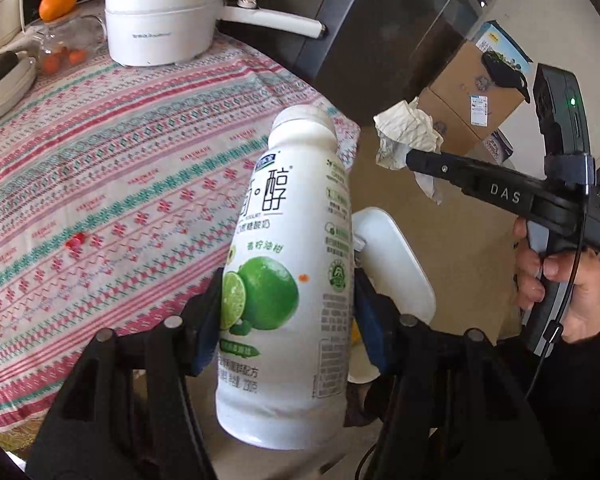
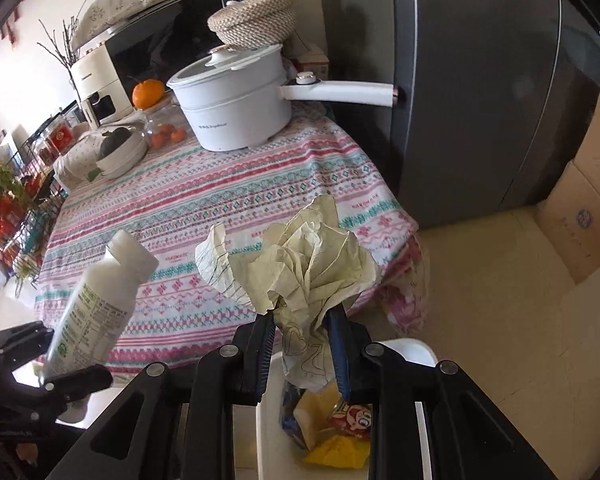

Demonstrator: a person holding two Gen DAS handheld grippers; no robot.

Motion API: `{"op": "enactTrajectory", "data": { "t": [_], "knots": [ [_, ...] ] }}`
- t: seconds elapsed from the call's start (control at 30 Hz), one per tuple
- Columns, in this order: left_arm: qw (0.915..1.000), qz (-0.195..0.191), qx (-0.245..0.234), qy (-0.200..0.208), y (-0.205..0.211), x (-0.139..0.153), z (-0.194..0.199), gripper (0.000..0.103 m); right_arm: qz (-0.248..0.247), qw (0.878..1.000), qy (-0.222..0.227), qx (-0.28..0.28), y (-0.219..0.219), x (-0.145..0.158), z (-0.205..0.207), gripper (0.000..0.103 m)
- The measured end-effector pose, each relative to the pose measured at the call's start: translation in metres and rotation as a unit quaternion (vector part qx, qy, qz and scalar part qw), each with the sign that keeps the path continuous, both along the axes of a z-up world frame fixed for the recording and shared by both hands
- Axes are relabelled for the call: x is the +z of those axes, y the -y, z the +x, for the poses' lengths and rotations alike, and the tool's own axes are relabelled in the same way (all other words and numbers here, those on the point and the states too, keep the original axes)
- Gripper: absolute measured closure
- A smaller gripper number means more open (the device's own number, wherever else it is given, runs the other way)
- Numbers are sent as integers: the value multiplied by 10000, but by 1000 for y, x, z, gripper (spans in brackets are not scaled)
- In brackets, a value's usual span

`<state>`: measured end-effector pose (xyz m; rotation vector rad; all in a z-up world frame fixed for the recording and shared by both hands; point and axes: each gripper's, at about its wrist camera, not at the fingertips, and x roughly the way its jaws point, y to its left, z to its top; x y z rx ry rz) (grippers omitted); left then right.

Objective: Collect trash
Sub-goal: 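Carry the yogurt bottle with the left gripper while the right carries the tissue to the bin, then open the left gripper over the bin while the right gripper drops the tissue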

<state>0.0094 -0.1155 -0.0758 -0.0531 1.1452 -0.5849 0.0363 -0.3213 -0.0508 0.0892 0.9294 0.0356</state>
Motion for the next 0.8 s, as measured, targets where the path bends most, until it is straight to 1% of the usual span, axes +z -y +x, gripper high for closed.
{"op": "enactTrajectory", "data": {
  "t": [0.07,0.2,0.27,0.3,0.33,0.37,0.43,0.5,0.57,0.7,0.8],
  "knots": [
    [9998,62,-152,-70,16,-9,-6,42,97,9998,-119,-82,14,-7,-6,76],
    [9985,134,-460,-257,46,-30,-18,43,54,9994,-307,-148,31,-20,-16,76],
    [9973,164,-620,-370,61,-42,-24,45,70,9988,-464,-169,39,-30,-21,76],
    [9964,147,-717,-429,67,-47,-27,67,58,9984,-534,-175,42,-35,-23,76],
    [9953,169,-818,-492,75,-54,-29,77,37,9981,-595,-172,45,-40,-25,76],
    [9948,223,-875,-479,82,-57,-30,77,14,9977,-652,-170,49,-44,-27,76],
    [9936,282,-1014,-412,94,-68,-31,82,-19,9972,-733,-176,55,-50,-31,76],
    [9929,279,-1033,-522,100,-80,-28,82,-31,9964,-814,-216,64,-56,-34,76],
    [9924,277,-1040,-592,105,-85,-28,82,-20,9957,-886,-267,71,-61,-38,75],
    [9923,385,-1075,-483,113,-81,-30,82,-41,9956,-897,-254,77,-62,-43,75],
    [9922,545,-1063,-366,116,-80,-30,78,-5,9951,-966,-223,79,-65,-44,74]
  ]
}}
